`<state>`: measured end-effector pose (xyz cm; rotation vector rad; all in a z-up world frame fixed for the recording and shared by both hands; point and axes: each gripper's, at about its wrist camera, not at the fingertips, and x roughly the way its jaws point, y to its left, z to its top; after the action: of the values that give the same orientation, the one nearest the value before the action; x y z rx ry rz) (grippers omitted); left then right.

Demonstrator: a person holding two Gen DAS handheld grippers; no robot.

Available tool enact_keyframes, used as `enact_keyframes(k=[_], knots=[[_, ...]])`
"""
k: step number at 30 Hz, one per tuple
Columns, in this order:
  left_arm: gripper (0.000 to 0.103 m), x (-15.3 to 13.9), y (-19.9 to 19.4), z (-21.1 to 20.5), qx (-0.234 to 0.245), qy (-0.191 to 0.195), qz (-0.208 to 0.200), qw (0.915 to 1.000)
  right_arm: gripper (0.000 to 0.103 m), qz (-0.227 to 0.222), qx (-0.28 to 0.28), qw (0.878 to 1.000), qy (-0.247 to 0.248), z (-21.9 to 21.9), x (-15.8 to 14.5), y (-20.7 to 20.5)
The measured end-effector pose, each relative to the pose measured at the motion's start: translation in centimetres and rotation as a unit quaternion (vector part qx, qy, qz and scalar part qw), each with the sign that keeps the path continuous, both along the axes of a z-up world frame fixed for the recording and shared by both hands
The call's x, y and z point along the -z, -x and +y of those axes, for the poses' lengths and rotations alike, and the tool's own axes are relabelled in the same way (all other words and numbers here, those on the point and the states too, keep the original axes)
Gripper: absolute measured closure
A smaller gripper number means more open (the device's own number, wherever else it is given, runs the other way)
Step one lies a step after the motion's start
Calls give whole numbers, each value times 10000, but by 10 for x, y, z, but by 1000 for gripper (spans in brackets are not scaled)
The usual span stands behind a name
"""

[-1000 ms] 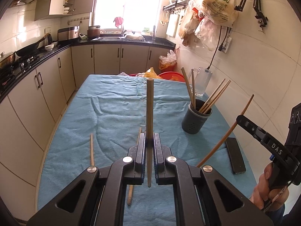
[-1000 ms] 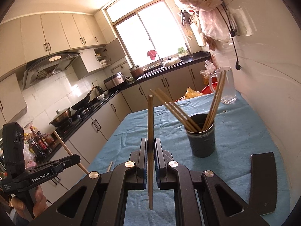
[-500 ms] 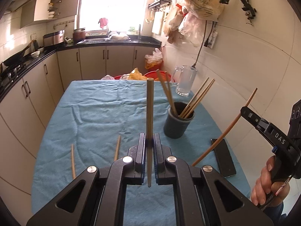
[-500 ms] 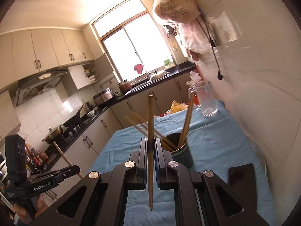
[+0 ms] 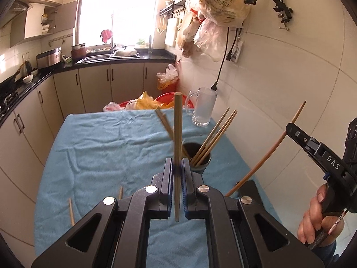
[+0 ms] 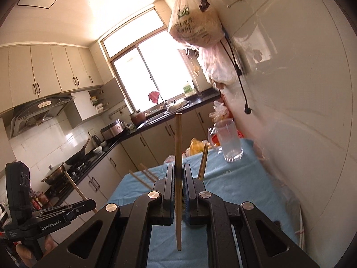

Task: Organize utensils
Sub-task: 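Lower the left tool's chopstick into the cup while the right tool lowers and releases its own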

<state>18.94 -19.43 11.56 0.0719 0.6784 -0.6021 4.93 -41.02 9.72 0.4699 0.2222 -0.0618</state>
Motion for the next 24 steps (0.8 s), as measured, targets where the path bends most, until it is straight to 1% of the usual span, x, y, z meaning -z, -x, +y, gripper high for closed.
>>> enact_keyframes(k=[6,11,15,21,24], knots=[[96,-26,-17,-26,65,181,-221,9996,96,-121,146,9998,6,-12,-17,-14],[96,-39,-35,-44,84,402,-352,9985,96,-213,277,9994,-8,-17,-27,-32],[96,-37,-53,-56,-15,491,-427,9979,96,-226,381,9990,-2,-21,-28,-49],[96,-22,-80,-66,-102,696,-264,9972,96,-136,435,9990,8,-24,-23,-78],[96,-10,-88,-69,-122,697,-168,9974,96,8,410,9992,-4,-24,-14,-91]])
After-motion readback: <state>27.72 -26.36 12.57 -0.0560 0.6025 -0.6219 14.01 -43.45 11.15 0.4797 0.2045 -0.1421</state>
